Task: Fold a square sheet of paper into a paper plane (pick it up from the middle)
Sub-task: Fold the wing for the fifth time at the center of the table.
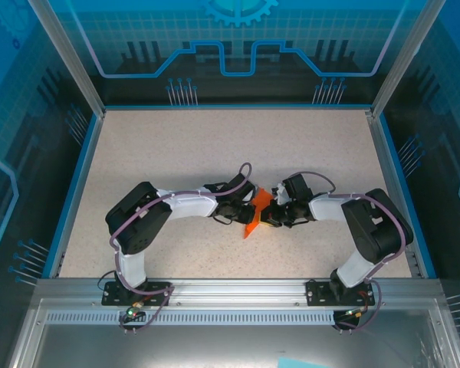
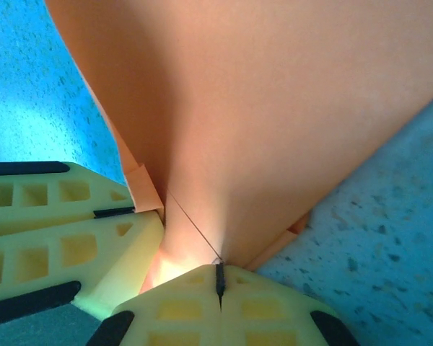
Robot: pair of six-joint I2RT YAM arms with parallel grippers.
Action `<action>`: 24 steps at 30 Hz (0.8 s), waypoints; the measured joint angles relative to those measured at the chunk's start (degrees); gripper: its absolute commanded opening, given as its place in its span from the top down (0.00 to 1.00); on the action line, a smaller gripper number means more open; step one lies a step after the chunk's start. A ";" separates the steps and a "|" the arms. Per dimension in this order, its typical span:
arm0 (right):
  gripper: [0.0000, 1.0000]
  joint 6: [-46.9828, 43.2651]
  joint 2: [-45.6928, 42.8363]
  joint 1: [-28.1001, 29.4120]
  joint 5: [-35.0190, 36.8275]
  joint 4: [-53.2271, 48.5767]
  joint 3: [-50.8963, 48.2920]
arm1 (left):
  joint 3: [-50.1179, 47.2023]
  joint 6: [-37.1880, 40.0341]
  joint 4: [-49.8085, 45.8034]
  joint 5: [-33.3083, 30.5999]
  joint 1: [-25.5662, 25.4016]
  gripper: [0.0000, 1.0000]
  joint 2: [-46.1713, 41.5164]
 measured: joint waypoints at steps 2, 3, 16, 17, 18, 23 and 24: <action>0.97 -0.28 0.00 0.00 0.31 -0.44 0.24 | 0.00 0.00 0.00 0.00 0.00 0.89 0.00; 0.97 -0.33 0.00 0.00 0.42 -0.63 0.37 | 0.00 0.00 0.02 0.02 0.00 0.89 0.00; 0.98 -1.33 0.37 0.00 1.16 -2.54 1.51 | 0.00 0.07 -0.39 1.01 0.02 0.89 -1.36; 0.98 -1.36 0.37 0.00 1.16 -2.56 1.53 | 0.00 0.09 -0.39 1.14 0.00 0.88 -1.57; 0.98 -1.36 0.37 0.00 1.18 -2.56 1.53 | 0.00 0.13 -0.39 1.40 0.00 0.88 -1.79; 0.98 -1.36 0.39 0.00 1.16 -2.56 1.53 | 0.00 0.13 -0.35 2.19 0.00 0.88 -2.29; 0.98 -1.36 0.39 0.00 1.16 -2.56 1.53 | 0.00 0.13 -0.42 2.23 0.00 0.88 -2.29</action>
